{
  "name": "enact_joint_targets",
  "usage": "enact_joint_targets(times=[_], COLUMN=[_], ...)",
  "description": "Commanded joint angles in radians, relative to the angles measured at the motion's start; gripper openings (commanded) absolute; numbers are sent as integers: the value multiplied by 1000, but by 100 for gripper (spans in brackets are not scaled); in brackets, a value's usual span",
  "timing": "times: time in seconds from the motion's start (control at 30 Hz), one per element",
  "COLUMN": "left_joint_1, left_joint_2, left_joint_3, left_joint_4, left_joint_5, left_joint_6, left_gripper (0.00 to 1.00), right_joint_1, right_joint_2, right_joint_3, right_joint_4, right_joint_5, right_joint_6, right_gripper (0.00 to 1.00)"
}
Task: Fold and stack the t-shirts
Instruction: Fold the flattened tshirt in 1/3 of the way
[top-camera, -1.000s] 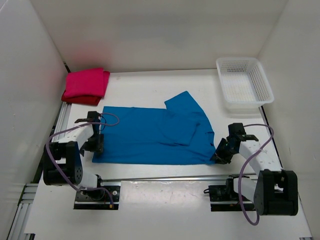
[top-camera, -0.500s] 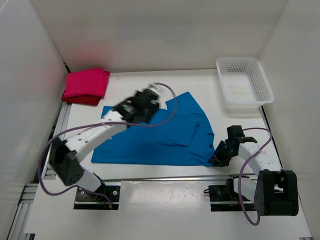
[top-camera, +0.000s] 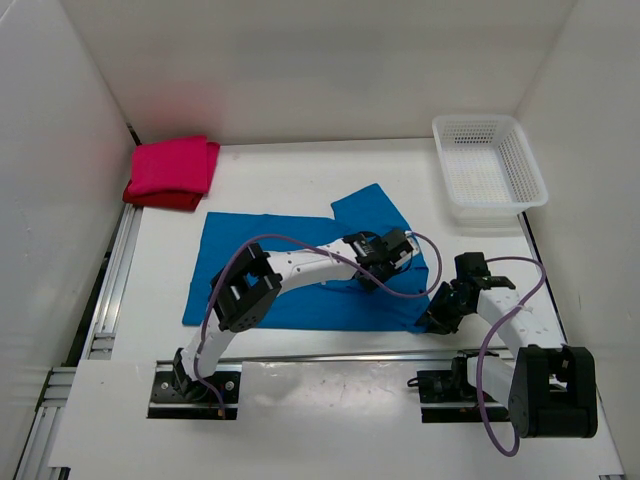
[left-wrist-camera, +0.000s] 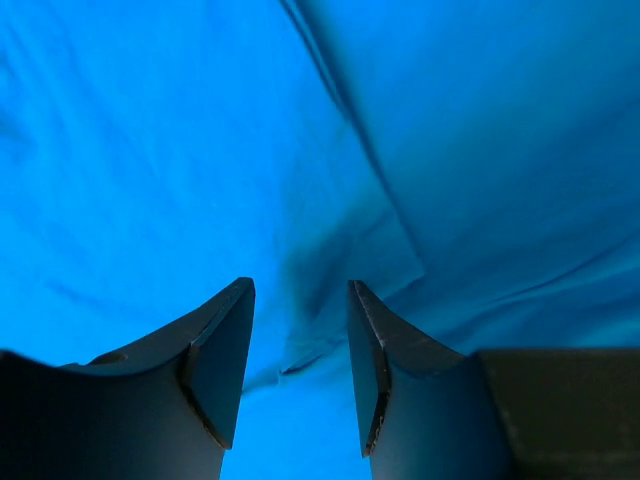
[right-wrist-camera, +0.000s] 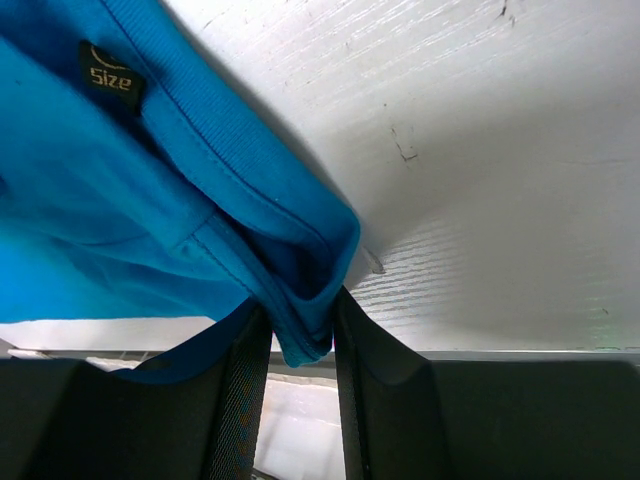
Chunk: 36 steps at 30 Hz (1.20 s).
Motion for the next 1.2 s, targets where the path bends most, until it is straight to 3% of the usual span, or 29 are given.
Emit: enact_joint_targets(times=[0.0, 0.27, 0.5, 0.57, 0.73, 0.8, 0.87, 1.17], left_joint_1=[7, 7, 8, 8, 8, 8, 8, 66], left_joint_2=[-28, -38, 44, 69, 78, 69, 69, -11], left_joint_3=[51, 21, 105, 116, 125, 107, 106, 106], left_joint_4=[25, -9, -9, -9, -9, -9, -9, -18], left_joint_5=[76, 237, 223, 214, 191, 179, 163, 111], left_joint_6=[-2, -2, -2, -2, -2, -2, -2, -2], left_gripper=[53, 56, 59, 56, 34, 33, 23, 18], right_joint_1=[5, 5, 5, 5, 5, 5, 5, 5], right_joint_2=[6, -4, 7, 7, 7, 7, 7, 7], right_joint_3=[-43, -43, -43, -43, -43, -43, -43, -43], right_joint_4=[19, 19, 19, 19, 19, 19, 19, 19], right_joint_5=[74, 83, 83, 83, 83, 83, 83, 83], right_joint_6=[-14, -14, -33, -33, -33, -33, -33, -33], right_gripper=[35, 35, 35, 35, 35, 35, 35, 34])
